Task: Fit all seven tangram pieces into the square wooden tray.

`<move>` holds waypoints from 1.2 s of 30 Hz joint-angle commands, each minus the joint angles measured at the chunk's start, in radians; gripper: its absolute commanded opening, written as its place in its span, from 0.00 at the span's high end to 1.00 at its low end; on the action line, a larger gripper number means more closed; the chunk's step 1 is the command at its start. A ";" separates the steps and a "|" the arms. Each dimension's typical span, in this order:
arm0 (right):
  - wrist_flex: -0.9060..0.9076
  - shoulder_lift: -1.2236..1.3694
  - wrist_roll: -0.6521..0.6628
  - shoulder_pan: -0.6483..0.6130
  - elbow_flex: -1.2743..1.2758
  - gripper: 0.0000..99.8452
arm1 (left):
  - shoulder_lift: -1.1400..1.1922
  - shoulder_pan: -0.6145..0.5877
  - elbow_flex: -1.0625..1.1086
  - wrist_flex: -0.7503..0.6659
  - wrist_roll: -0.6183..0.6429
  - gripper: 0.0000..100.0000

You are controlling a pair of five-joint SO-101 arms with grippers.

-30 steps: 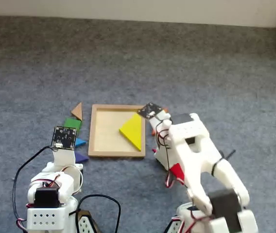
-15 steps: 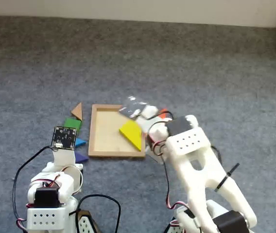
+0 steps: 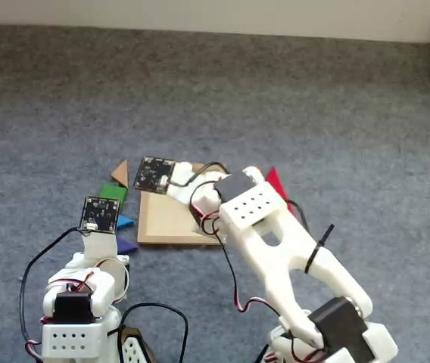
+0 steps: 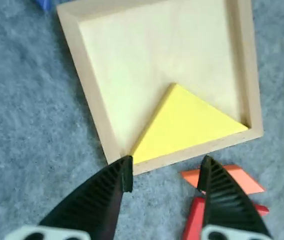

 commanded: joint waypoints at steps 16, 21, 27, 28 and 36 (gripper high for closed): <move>0.127 0.018 -0.618 0.329 -0.062 0.68 | -0.025 -0.015 0.019 0.003 0.006 0.99; 0.076 0.177 -0.624 0.329 -0.108 0.66 | -0.025 -0.015 0.019 0.003 0.006 0.99; 0.013 0.277 -0.624 0.352 -0.140 0.66 | -0.025 -0.015 0.019 0.003 0.006 0.99; -0.001 0.286 -0.624 0.357 -0.140 0.66 | -0.025 -0.015 0.019 0.003 0.006 0.99; -0.096 0.369 -0.643 0.366 -0.139 0.66 | -0.025 -0.015 0.019 0.003 0.006 0.99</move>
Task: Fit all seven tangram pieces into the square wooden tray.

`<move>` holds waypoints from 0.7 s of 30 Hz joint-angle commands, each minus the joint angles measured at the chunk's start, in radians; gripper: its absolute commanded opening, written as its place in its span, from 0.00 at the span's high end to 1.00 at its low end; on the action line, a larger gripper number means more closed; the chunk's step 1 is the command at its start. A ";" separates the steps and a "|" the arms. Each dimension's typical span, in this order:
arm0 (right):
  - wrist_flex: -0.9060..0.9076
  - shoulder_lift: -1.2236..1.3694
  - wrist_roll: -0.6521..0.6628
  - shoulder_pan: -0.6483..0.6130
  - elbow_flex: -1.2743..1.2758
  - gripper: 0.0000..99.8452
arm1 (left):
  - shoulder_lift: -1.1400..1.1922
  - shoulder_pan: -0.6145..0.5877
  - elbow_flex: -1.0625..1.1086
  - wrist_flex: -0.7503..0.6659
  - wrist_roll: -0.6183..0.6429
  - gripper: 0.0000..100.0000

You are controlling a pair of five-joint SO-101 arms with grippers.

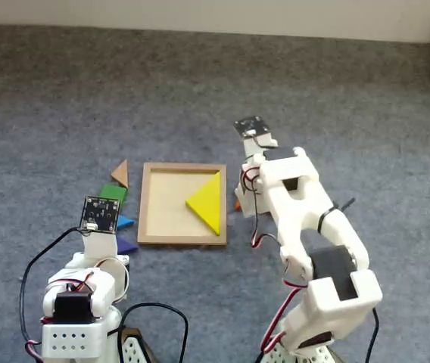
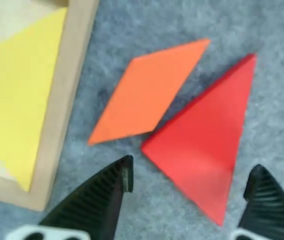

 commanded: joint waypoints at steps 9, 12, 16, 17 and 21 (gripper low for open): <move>-0.067 0.025 -0.068 0.036 -0.056 0.66 | -0.025 -0.015 0.019 0.003 0.006 0.99; -0.093 0.021 -0.115 0.045 -0.056 0.66 | -0.025 -0.015 0.019 0.003 0.006 0.99; -0.101 0.022 -0.129 0.050 -0.056 0.66 | -0.025 -0.015 0.019 0.003 0.006 0.99; -0.102 0.024 -0.129 0.050 -0.056 0.66 | -0.025 -0.015 0.019 0.003 0.006 0.99; -0.101 0.018 -0.153 0.050 -0.056 0.66 | -0.025 -0.015 0.019 0.003 0.006 0.99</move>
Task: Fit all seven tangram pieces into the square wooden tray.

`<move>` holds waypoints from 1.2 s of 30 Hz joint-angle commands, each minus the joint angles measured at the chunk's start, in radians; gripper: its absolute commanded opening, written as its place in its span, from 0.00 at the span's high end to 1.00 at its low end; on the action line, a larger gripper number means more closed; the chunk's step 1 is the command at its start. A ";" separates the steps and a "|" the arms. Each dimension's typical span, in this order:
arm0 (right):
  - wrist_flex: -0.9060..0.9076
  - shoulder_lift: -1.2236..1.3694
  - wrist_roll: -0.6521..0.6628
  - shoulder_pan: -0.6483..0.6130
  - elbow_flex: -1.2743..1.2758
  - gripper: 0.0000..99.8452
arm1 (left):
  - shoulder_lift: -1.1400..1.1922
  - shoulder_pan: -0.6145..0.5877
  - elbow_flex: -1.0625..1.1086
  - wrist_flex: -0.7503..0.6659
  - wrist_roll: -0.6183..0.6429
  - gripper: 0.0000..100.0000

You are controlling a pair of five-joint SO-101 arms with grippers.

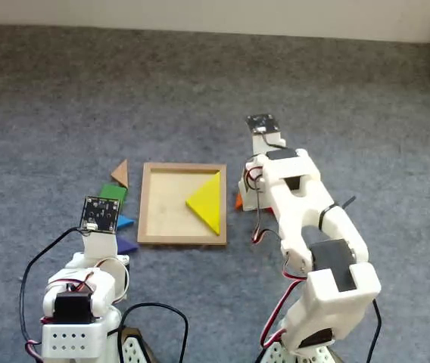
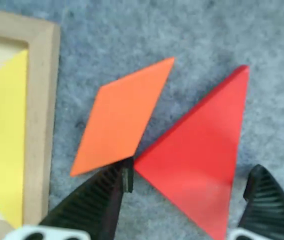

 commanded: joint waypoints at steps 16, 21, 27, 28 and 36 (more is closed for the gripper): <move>-0.016 -0.010 -0.112 0.021 -0.120 0.65 | -0.025 -0.015 0.019 0.003 0.006 0.99; -0.016 -0.008 -0.109 0.027 -0.120 0.66 | -0.025 -0.015 0.019 0.003 0.006 0.99; -0.018 -0.008 -0.106 0.028 -0.120 0.66 | -0.025 -0.015 0.019 0.003 0.006 0.99; -0.018 -0.008 -0.106 0.030 -0.120 0.66 | -0.025 -0.015 0.019 0.003 0.006 0.99; -0.016 0.016 -0.110 0.045 -0.119 0.66 | -0.025 -0.015 0.019 0.003 0.006 0.99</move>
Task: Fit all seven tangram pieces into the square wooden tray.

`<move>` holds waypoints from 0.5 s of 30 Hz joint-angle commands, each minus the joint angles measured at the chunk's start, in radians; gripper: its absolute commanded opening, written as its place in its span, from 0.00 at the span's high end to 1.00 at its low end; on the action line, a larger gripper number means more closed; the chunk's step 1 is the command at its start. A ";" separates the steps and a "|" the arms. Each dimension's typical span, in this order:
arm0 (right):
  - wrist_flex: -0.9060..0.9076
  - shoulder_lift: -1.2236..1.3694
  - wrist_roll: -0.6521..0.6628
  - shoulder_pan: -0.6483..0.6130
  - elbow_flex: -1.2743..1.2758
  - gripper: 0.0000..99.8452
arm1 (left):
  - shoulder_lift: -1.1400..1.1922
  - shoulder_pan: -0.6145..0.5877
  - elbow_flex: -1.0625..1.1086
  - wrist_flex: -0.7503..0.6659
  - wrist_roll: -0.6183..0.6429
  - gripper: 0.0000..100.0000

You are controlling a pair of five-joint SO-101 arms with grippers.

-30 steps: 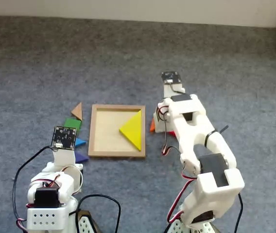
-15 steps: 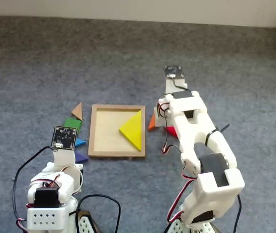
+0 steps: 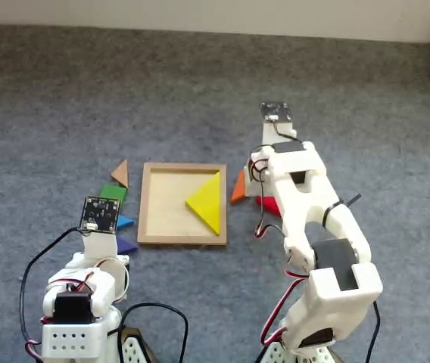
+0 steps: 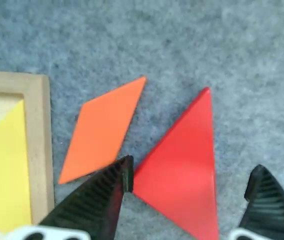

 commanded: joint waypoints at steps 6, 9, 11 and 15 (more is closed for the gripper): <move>-0.005 0.061 0.000 0.012 -0.058 0.66 | -0.025 -0.015 0.019 0.003 0.006 0.99; -0.005 0.061 0.000 0.008 -0.058 0.66 | -0.025 -0.015 0.019 0.003 0.006 0.99; -0.005 0.061 0.000 0.008 -0.054 0.66 | -0.025 -0.015 0.019 0.003 0.006 0.99; 0.081 0.061 0.003 0.007 -0.058 0.66 | -0.025 -0.015 0.019 0.003 0.006 0.99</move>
